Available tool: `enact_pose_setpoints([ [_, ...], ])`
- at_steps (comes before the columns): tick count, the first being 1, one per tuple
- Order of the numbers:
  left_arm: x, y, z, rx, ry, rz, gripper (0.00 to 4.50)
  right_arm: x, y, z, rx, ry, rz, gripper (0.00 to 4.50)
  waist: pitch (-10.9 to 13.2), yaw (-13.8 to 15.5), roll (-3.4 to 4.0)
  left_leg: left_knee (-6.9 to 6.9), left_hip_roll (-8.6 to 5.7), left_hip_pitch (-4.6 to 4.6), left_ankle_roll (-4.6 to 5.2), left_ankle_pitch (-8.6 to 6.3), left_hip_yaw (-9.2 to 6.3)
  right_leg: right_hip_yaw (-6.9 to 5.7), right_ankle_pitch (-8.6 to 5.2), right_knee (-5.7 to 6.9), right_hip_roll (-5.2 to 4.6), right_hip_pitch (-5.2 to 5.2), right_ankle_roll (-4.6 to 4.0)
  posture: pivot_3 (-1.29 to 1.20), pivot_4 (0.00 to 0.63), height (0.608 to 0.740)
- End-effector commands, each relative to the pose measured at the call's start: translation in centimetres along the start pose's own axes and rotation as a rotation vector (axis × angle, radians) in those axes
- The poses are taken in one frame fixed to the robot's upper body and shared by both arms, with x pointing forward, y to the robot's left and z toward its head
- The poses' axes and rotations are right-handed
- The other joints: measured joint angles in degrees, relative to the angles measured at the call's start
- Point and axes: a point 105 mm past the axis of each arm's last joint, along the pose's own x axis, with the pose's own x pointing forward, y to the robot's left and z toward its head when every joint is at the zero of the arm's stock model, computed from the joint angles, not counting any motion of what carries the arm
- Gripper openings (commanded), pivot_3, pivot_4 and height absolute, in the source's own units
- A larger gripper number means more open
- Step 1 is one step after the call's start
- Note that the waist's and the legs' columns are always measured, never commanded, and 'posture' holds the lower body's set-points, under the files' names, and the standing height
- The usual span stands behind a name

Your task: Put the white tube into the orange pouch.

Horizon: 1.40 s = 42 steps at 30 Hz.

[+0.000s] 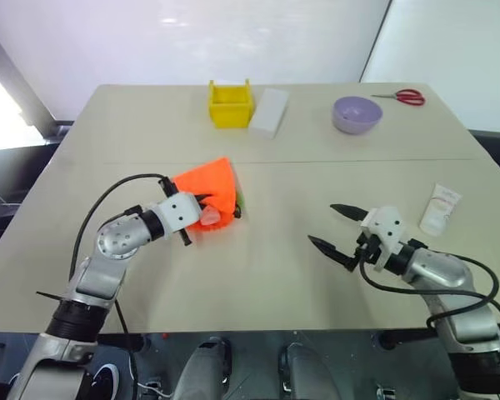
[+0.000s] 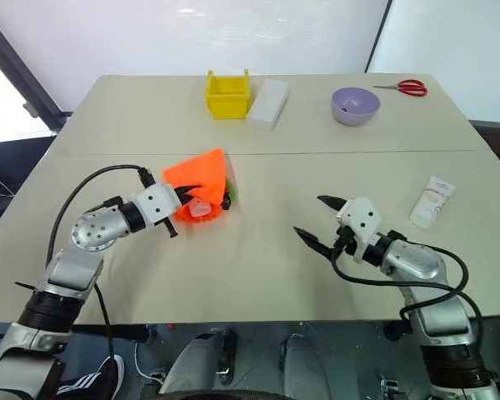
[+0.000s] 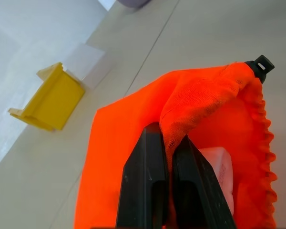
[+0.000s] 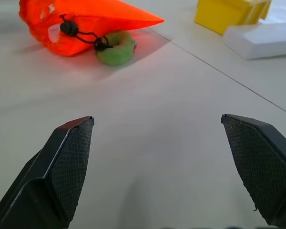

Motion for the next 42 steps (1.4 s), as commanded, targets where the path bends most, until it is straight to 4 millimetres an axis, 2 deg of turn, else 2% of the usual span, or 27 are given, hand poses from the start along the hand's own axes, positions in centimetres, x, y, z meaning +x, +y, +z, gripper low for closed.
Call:
enact_pose_setpoints([
  [1, 0.5, 0.7, 1.0, 0.024, -0.042, 0.032, 0.06, -1.6, -1.9, 1.4, -0.003, -0.030, -0.103, 4.50, 0.00, 0.08, 0.00, 0.00, 0.00, 0.00, 0.00, 0.00, 0.00, 0.00, 0.00, 0.00, -0.01, 0.01, 0.00, 0.00, 0.150, 0.740],
  [4, 0.8, 0.5, 0.8, 0.028, -0.041, 0.027, 0.06, -3.2, -3.6, 1.0, -0.006, 0.014, -0.220, 4.50, 0.00, 0.03, 0.00, 0.01, 0.00, 0.00, 0.00, 0.00, 0.01, -0.01, 0.00, -0.01, -0.01, 0.02, 0.00, 0.00, 0.150, 0.740],
  [6, 1.0, 0.2, 0.9, 0.028, -0.047, 0.016, 0.06, -4.7, -5.5, -0.3, -0.025, 0.121, -0.370, 4.50, -0.01, 0.02, 0.01, 0.00, 0.00, 0.00, 0.00, 0.00, 0.01, 0.00, 0.00, -0.01, -0.01, 0.01, 0.00, 0.00, 0.150, 0.740],
  [10, 1.6, -0.2, 0.9, 0.031, -0.059, 0.004, 0.06, -6.0, -6.2, -0.8, -0.022, 0.224, -0.466, 4.50, -0.02, -0.02, 0.03, -0.01, 0.03, -0.01, 0.00, 0.00, 0.03, 0.00, 0.00, -0.01, 0.00, -0.02, -0.01, 0.00, 0.150, 0.740],
  [14, 2.2, -0.5, 1.0, 0.039, -0.074, -0.015, 0.06, -7.3, -8.4, -1.1, 0.014, 0.311, -0.657, 4.50, -0.02, -0.12, 0.03, 0.01, 0.12, -0.01, 0.00, 0.00, 0.08, 0.00, 0.04, -0.01, 0.07, -0.04, -0.07, 0.00, 0.150, 0.740],
  [18, 2.3, -0.5, 1.1, 0.033, -0.083, -0.015, 0.06, -9.5, -11.5, -1.8, 0.155, 0.402, -0.896, 4.50, -0.02, -0.07, 0.03, 0.03, 0.13, -0.01, 0.00, 0.00, 0.17, 0.00, 0.09, -0.01, 0.05, -0.04, -0.16, 0.00, 0.150, 0.740],
  [23, 2.5, -0.6, 1.1, 0.038, -0.083, -0.017, 0.06, -9.5, -13.8, -3.0, 0.250, 0.528, -0.981, 4.50, -0.02, -0.09, 0.03, 0.02, 0.20, -0.01, 0.01, 0.01, 0.32, 0.00, 0.11, -0.01, 0.06, -0.09, -0.18, 0.00, 0.150, 0.740],
  [25, 2.6, -0.7, 1.1, 0.043, -0.086, -0.017, 0.06, -9.9, -14.9, -4.1, 0.332, 0.572, -1.040, 4.50, -0.02, -0.11, 0.03, 0.02, 0.25, -0.01, 0.02, 0.02, 0.40, -0.01, 0.11, -0.01, 0.09, -0.10, -0.17, 0.00, 0.150, 0.740],
  [27, 2.5, -0.8, 1.2, 0.048, -0.087, -0.015, 0.06, -9.4, -15.4, -4.8, 0.424, 0.581, -1.030, 4.50, -0.02, -0.11, 0.03, 0.01, 0.25, -0.01, 0.04, 0.02, 0.51, 0.00, 0.14, -0.01, 0.09, -0.14, -0.13, 0.00, 0.150, 0.740],
  [31, 2.1, -0.7, 1.2, 0.041, -0.082, 0.000, 0.06, -10.7, -16.8, -5.6, 0.482, 0.623, -1.114, 4.50, -0.02, -0.08, 0.04, -0.02, 0.27, -0.02, 0.09, 0.03, 0.58, 0.00, 0.23, -0.01, 0.12, -0.14, 0.04, 0.00, 0.150, 0.740],
  [36, 1.8, -0.8, 1.1, 0.040, -0.074, 0.013, 0.06, -9.5, -15.9, -6.2, 0.666, 0.608, -1.054, 4.50, -0.02, -0.14, 0.04, -0.02, 0.29, -0.05, 0.12, 0.02, 0.63, 0.00, 0.24, -0.01, 0.12, -0.16, 0.06, 0.00, 0.150, 0.740],
  [42, 1.9, -0.9, 1.3, 0.034, -0.077, 0.020, 0.06, -9.0, -16.6, -5.4, 0.702, 0.589, -1.055, 4.50, -0.02, -0.23, 0.04, 0.00, 0.35, -0.04, 0.12, 0.02, 0.66, 0.00, 0.24, 0.04, 0.18, -0.18, 0.05, 0.00, 0.150, 0.740],
])
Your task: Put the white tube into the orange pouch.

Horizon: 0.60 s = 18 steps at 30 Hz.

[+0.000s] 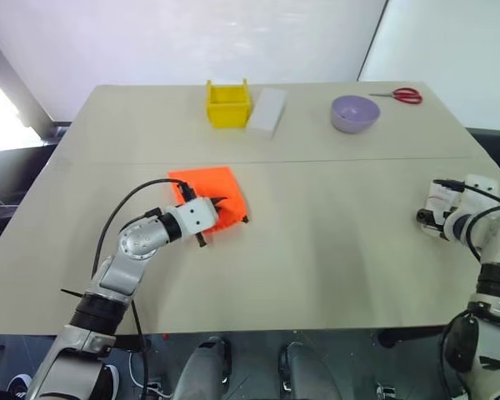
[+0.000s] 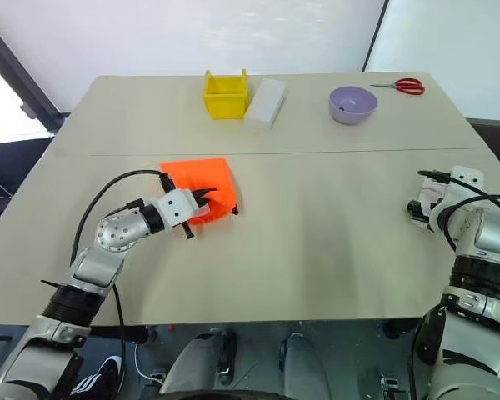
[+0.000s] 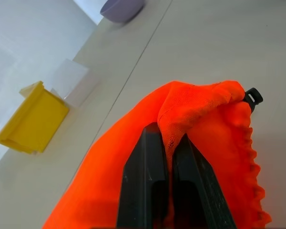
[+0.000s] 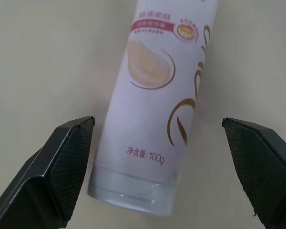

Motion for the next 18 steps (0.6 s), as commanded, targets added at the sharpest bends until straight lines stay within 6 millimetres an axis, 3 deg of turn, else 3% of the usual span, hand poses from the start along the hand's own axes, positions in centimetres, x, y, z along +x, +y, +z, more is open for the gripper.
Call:
enact_pose_setpoints([
  [1, -0.1, 0.9, 1.1, 0.023, -0.034, 0.042, 0.06, -0.8, 0.2, 1.9, 0.020, -0.048, 0.016, 4.50, 0.00, -0.04, 0.00, 0.00, 0.00, 0.00, 0.00, 0.00, 0.00, 0.00, 0.00, 0.00, 0.00, 0.00, 0.00, 0.00, 0.150, 0.740],
  [6, -0.1, 1.0, 1.3, 0.029, -0.043, 0.046, 0.06, -0.4, 0.2, 0.7, 0.019, -0.009, 0.012, 4.50, 0.00, 0.09, 0.00, -0.02, 0.02, -0.01, 0.01, 0.00, 0.02, 0.01, 0.00, 0.00, 0.03, -0.02, 0.01, 0.00, 0.150, 0.740],
  [9, -0.1, 1.0, 1.4, 0.030, -0.043, 0.046, 0.00, -0.2, 0.4, 0.1, 0.023, 0.002, 0.021, 3.66, 0.00, 0.06, 0.00, -0.01, 0.02, -0.02, 0.01, 0.00, 0.02, 0.00, 0.01, 0.00, 0.02, -0.01, 0.01, 0.00, 0.150, 0.740],
  [13, -0.2, 1.0, 1.4, 0.034, -0.041, 0.042, 0.00, 0.0, 0.1, -0.4, 0.034, 0.008, 0.009, 1.82, 0.00, 0.06, 0.00, 0.01, 0.03, -0.01, 0.01, 0.00, 0.03, 0.01, 0.00, 0.00, 0.03, 0.00, 0.00, 0.00, 0.150, 0.740],
  [18, -0.2, 1.0, 1.3, 0.035, -0.039, 0.039, 0.00, -0.3, 0.8, 0.2, 0.022, -0.036, 0.043, 1.73, 0.00, 0.07, 0.00, 0.04, 0.04, 0.00, 0.01, 0.01, 0.03, 0.00, -0.01, -0.01, 0.02, 0.03, -0.02, 0.00, 0.150, 0.740],
])
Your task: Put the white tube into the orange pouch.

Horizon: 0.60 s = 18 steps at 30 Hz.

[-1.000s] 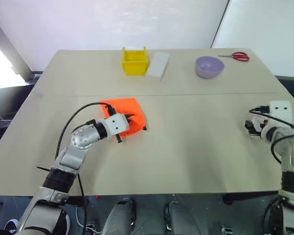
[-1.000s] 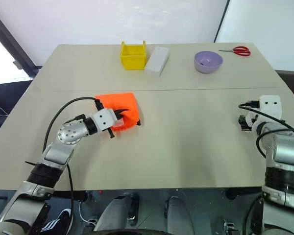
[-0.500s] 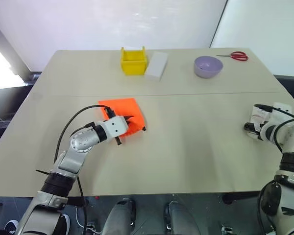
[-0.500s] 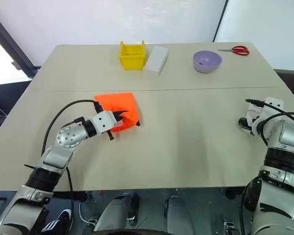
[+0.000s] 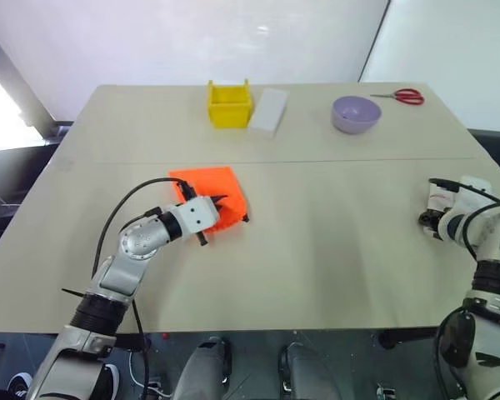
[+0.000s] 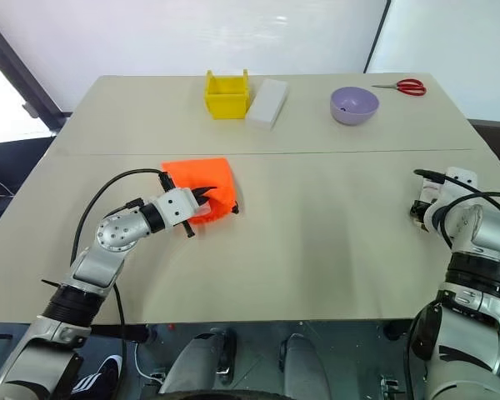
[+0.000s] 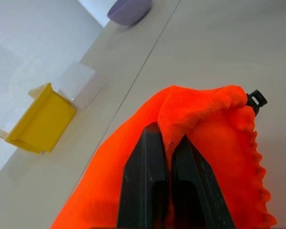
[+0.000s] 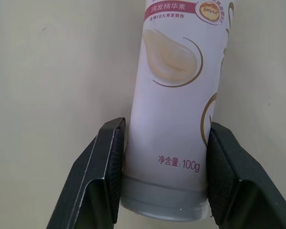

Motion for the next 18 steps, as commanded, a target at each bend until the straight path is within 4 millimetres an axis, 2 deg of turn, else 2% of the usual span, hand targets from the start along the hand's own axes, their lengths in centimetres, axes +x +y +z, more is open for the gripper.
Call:
enact_pose_setpoints([
  [1, -0.2, 0.8, 1.0, 0.026, -0.030, 0.018, 0.00, -0.8, 1.1, 1.2, -0.023, -0.080, 0.077, 1.73, 0.00, -0.07, 0.00, 0.00, 0.00, 0.00, 0.00, 0.00, 0.00, 0.00, 0.00, 0.00, 0.00, 0.00, 0.00, 0.00, 0.150, 0.740],
  [4, -0.1, 0.7, 1.0, 0.024, -0.030, 0.013, 0.00, -2.1, 3.5, 2.1, -0.197, -0.182, 0.214, 1.73, 0.00, -0.14, 0.01, -0.04, 0.01, -0.01, 0.00, 0.00, 0.01, 0.01, 0.01, 0.00, 0.01, -0.04, 0.02, 0.00, 0.150, 0.740],
  [6, 0.0, 0.7, 1.0, 0.024, -0.032, 0.013, 0.00, -3.8, 5.7, 2.4, -0.264, -0.241, 0.370, 1.73, 0.02, -0.29, 0.03, -0.07, 0.02, -0.02, 0.00, 0.00, 0.02, 0.01, 0.01, 0.00, 0.04, -0.08, 0.03, 0.00, 0.150, 0.740],
  [8, 0.0, 0.8, 1.0, 0.025, -0.031, 0.013, 0.00, -5.4, 6.9, 2.5, -0.384, -0.307, 0.452, 1.73, 0.02, -0.35, 0.04, -0.08, 0.08, -0.03, 0.00, 0.00, 0.02, 0.01, 0.02, 0.00, 0.12, -0.09, 0.04, 0.00, 0.150, 0.740],
  [10, 0.0, 0.9, 0.9, 0.024, -0.030, 0.013, 0.00, -7.2, 8.3, 2.1, -0.386, -0.315, 0.579, 1.73, 0.03, -0.17, 0.04, -0.07, 0.12, -0.04, 0.00, 0.00, 0.01, 0.00, 0.02, 0.00, 0.24, -0.10, 0.05, 0.00, 0.150, 0.740],
  [13, 0.1, 0.9, 0.8, 0.034, -0.022, 0.006, 0.00, -11.3, 11.3, 0.3, -0.448, -0.309, 0.854, 1.73, 0.03, -0.02, 0.03, -0.03, 0.22, -0.04, 0.00, 0.00, 0.00, 0.01, 0.02, 0.00, 0.24, -0.08, 0.04, 0.00, 0.150, 0.740],
  [14, 0.1, 1.1, 0.8, 0.022, -0.023, 0.013, 0.00, -12.6, 12.1, -1.0, -0.483, -0.268, 0.932, 1.73, 0.03, 0.01, 0.03, -0.03, 0.26, -0.04, -0.01, 0.00, -0.02, 0.00, 0.02, -0.01, 0.25, -0.08, 0.04, 0.00, 0.150, 0.740],
  [16, 0.3, 1.3, 1.0, 0.016, -0.028, 0.012, 0.00, -15.4, 13.7, -5.1, -0.598, -0.150, 1.102, 1.73, 0.02, 0.22, 0.02, -0.03, 0.27, -0.06, -0.01, -0.01, -0.04, 0.00, 0.01, -0.03, 0.22, -0.08, 0.02, 0.00, 0.150, 0.740],
  [18, 0.4, 1.3, 1.0, 0.018, -0.030, 0.008, 0.00, -16.8, 15.1, -8.2, -0.688, -0.082, 1.178, 1.73, 0.02, 0.10, 0.01, -0.06, 0.30, -0.08, -0.02, -0.01, -0.06, -0.03, -0.01, -0.12, 0.16, -0.04, -0.02, 0.00, 0.150, 0.740],
])
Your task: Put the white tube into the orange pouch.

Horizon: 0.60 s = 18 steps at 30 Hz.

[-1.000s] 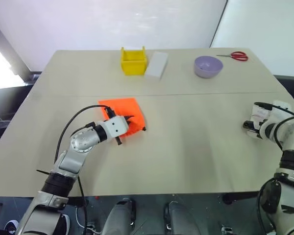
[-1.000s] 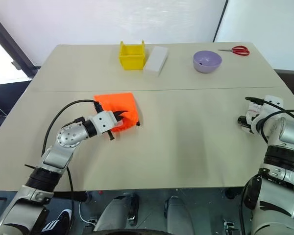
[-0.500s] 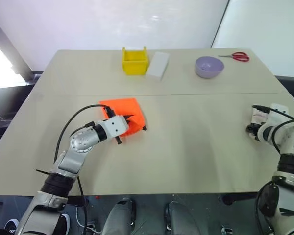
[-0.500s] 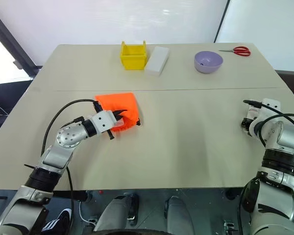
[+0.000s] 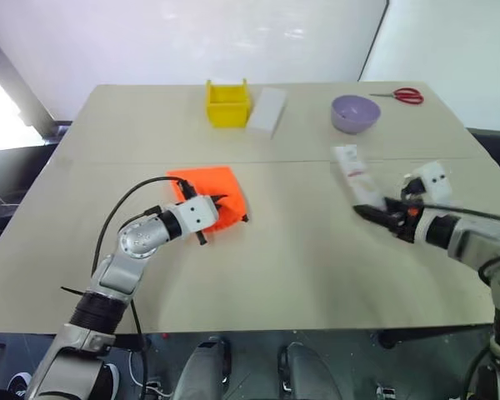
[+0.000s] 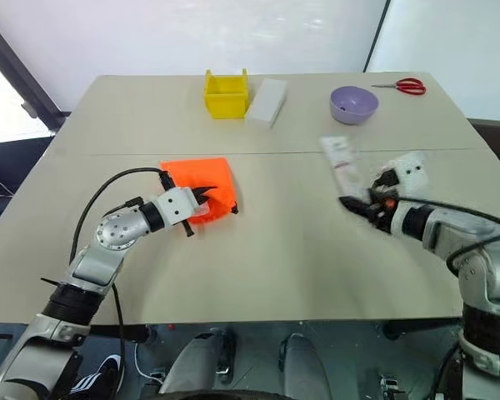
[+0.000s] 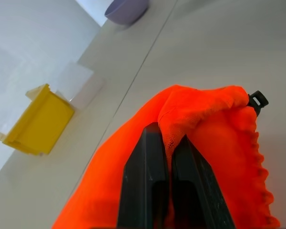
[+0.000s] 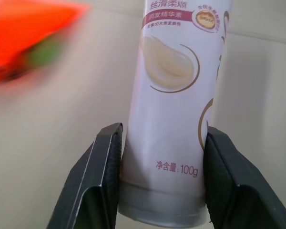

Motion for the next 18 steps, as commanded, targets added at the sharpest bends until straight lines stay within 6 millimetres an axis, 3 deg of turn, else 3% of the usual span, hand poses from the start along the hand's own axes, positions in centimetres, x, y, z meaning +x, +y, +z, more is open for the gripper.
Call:
enact_pose_setpoints([
  [1, 0.2, 1.0, 1.0, 0.014, -0.034, 0.020, 0.00, 1.3, 5.4, -1.3, -0.085, 0.068, 0.192, 1.73, 0.00, -0.27, 0.00, 0.01, 0.00, -0.02, 0.00, 0.00, 0.01, 0.01, -0.04, -0.03, -0.02, 0.00, -0.07, 0.00, 0.150, 0.740],
  [5, 0.4, 0.9, 1.4, 0.014, -0.041, -0.001, 0.00, 4.1, 7.7, -0.8, -0.084, 0.021, 0.236, 1.73, 0.02, -0.77, -0.04, 0.07, -0.01, -0.07, 0.00, 0.00, 0.20, -0.10, 0.07, -0.10, -0.27, -0.14, -0.32, 0.00, 0.150, 0.740],
  [8, 0.5, 0.7, 2.0, 0.045, -0.038, -0.057, 0.00, 6.0, 9.3, -1.6, -0.102, 0.067, 0.287, 1.73, 0.01, -0.54, -0.09, 0.07, 0.01, -0.07, -0.03, -0.01, 0.20, -0.21, 0.21, -0.12, -0.32, -0.21, -0.37, 0.00, 0.150, 0.740],
  [12, 0.5, 0.5, 2.7, 0.046, -0.039, -0.115, 0.00, 7.8, 9.2, -2.6, -0.149, 0.129, 0.295, 1.73, 0.01, -0.23, -0.08, 0.05, 0.04, -0.17, -0.04, -0.01, 0.19, -0.26, 0.21, -0.17, -0.34, -0.29, -0.40, 0.00, 0.150, 0.740],
  [15, 0.5, 0.8, 3.1, 0.051, -0.039, -0.112, 0.00, 9.2, 9.0, -2.5, -0.156, 0.130, 0.291, 1.73, 0.01, -0.32, -0.08, 0.22, 0.02, -0.74, -0.02, 0.01, 0.21, -0.24, 0.25, -0.14, -0.35, -0.81, -0.38, 0.00, 0.150, 0.740],
  [18, 0.3, 0.5, 3.3, 0.047, -0.041, -0.116, 0.00, 10.3, 8.7, -2.0, -0.173, 0.116, 0.282, 1.73, 0.01, -0.33, -0.08, 0.20, 0.00, -0.75, -0.01, 0.02, 0.21, -0.25, 0.35, -0.12, -0.33, -0.83, -0.20, 0.00, 0.150, 0.740],
])
